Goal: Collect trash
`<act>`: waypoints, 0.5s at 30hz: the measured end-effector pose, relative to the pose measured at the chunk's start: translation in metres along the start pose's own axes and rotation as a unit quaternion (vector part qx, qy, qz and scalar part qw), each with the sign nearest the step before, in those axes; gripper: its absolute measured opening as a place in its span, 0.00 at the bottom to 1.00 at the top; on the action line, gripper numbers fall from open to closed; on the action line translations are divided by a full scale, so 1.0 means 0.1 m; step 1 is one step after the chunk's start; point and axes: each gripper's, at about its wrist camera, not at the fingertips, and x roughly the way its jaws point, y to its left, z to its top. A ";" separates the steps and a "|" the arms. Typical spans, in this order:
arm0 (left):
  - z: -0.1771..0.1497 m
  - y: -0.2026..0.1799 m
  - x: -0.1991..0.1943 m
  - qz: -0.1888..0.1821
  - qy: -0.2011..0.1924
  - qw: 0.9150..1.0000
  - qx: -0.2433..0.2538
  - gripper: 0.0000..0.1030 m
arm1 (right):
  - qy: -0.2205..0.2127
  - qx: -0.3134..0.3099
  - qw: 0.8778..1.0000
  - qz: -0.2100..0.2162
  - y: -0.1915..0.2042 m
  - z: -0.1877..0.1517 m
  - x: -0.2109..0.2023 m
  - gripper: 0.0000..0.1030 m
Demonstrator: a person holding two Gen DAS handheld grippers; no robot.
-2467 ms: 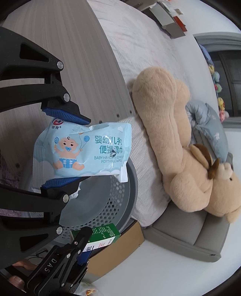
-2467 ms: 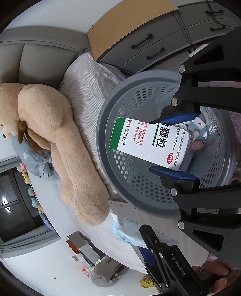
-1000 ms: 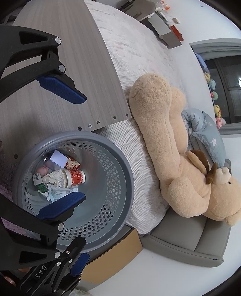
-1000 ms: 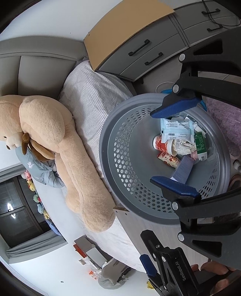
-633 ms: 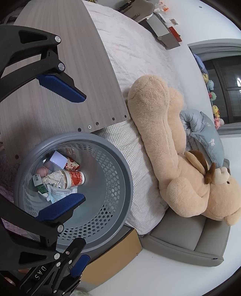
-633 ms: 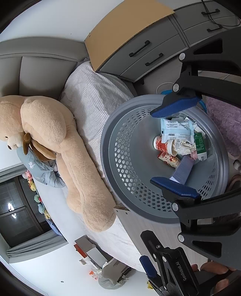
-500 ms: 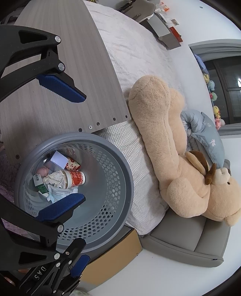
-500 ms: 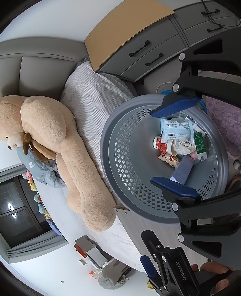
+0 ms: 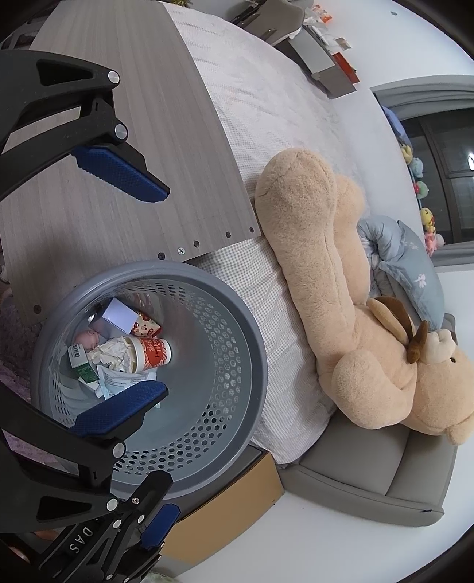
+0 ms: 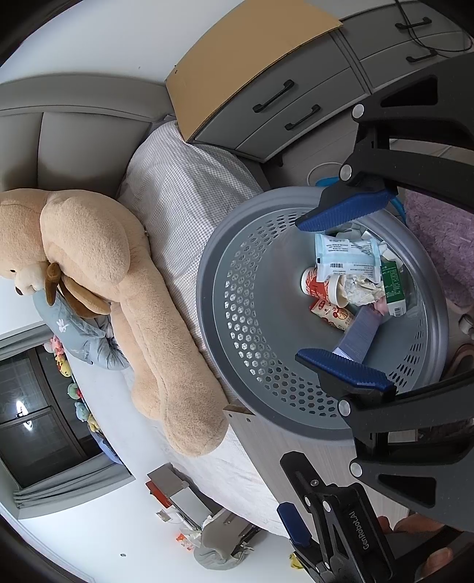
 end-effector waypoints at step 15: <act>-0.01 0.00 0.02 0.006 0.002 1.000 -0.006 0.94 | 0.001 0.001 1.000 0.000 0.00 -0.01 -0.02 0.62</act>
